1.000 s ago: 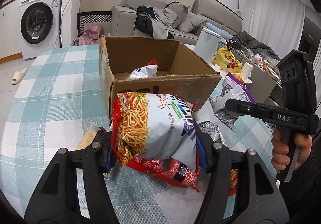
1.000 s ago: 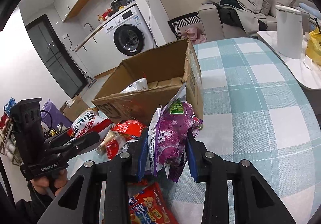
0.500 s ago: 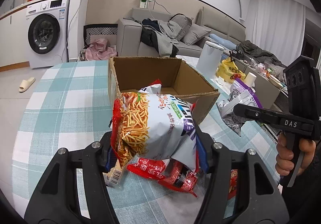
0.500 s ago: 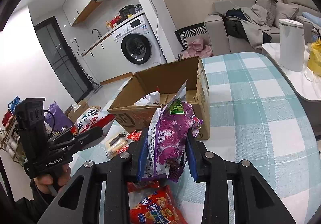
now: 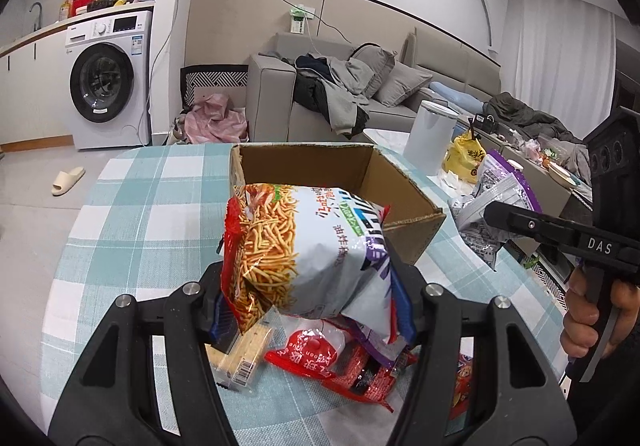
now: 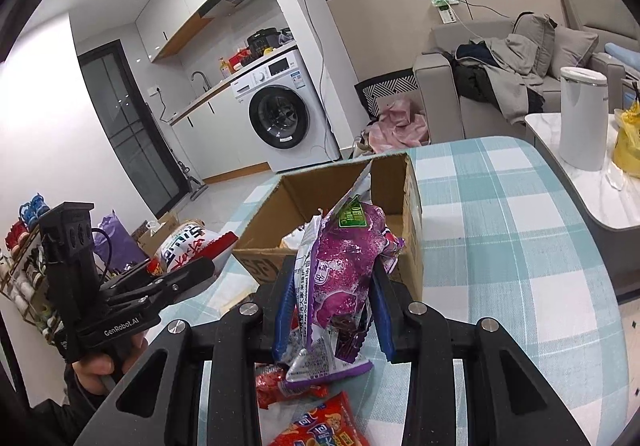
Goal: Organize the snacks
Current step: 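Lift both held bags and carry them over the cardboard box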
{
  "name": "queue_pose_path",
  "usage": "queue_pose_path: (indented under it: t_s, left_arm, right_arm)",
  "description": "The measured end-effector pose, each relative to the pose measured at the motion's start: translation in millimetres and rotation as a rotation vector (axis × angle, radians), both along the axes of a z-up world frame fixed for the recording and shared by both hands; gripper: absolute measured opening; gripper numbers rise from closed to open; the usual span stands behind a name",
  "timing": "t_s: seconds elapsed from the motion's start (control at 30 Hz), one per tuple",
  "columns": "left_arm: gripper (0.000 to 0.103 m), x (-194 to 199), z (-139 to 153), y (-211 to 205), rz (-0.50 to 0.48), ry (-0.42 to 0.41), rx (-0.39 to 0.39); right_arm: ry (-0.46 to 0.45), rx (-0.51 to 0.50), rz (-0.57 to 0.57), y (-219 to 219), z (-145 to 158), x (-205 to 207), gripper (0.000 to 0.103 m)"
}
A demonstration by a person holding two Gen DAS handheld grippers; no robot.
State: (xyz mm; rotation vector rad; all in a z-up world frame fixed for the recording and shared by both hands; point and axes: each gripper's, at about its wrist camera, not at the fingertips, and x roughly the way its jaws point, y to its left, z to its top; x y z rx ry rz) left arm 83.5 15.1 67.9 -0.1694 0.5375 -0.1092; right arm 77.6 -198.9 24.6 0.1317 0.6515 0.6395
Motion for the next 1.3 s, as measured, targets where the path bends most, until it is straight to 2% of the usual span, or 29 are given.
queue_pose_path:
  t_s: [0.73,1.3]
  left_arm:
    - [0.059,38.1,36.3,-16.6,0.009,-0.053,0.040]
    - [0.059,88.2,21.2,-8.9,0.023,-0.010,0.049]
  right_arm:
    - [-0.064,-0.005,0.037,33.2,34.5,25.0,0.035]
    - [-0.031,0.004,0.040,45.5,30.5,50.0,0.035]
